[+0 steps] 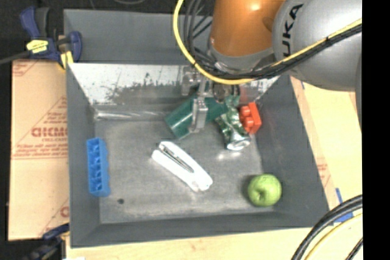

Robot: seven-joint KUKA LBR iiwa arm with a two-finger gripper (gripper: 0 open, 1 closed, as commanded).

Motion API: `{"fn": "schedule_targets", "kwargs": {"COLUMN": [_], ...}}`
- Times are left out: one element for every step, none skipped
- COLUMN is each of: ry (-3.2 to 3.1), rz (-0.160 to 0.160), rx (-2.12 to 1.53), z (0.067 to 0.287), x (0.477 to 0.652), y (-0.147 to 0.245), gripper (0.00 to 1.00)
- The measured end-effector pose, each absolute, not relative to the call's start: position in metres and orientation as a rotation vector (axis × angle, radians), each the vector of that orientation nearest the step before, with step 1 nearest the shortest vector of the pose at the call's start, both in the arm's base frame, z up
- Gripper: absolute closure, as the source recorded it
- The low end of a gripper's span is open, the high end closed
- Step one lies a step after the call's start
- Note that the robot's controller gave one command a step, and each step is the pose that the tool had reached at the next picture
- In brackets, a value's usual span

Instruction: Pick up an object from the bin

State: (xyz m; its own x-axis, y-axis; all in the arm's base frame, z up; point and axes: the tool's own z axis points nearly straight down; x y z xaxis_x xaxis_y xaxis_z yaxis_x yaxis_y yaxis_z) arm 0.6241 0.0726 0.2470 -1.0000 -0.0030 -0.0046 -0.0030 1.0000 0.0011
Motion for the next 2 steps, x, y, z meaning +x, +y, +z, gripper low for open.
{"fn": "schedule_targets", "kwargs": {"ry": [3.132,3.124], "rz": [-0.001,-0.002], "rx": [-0.042,-0.184], "z": [0.173,0.079], "x": [0.636,0.655], "y": [0.039,0.019], "gripper": [0.00,0.00]}}
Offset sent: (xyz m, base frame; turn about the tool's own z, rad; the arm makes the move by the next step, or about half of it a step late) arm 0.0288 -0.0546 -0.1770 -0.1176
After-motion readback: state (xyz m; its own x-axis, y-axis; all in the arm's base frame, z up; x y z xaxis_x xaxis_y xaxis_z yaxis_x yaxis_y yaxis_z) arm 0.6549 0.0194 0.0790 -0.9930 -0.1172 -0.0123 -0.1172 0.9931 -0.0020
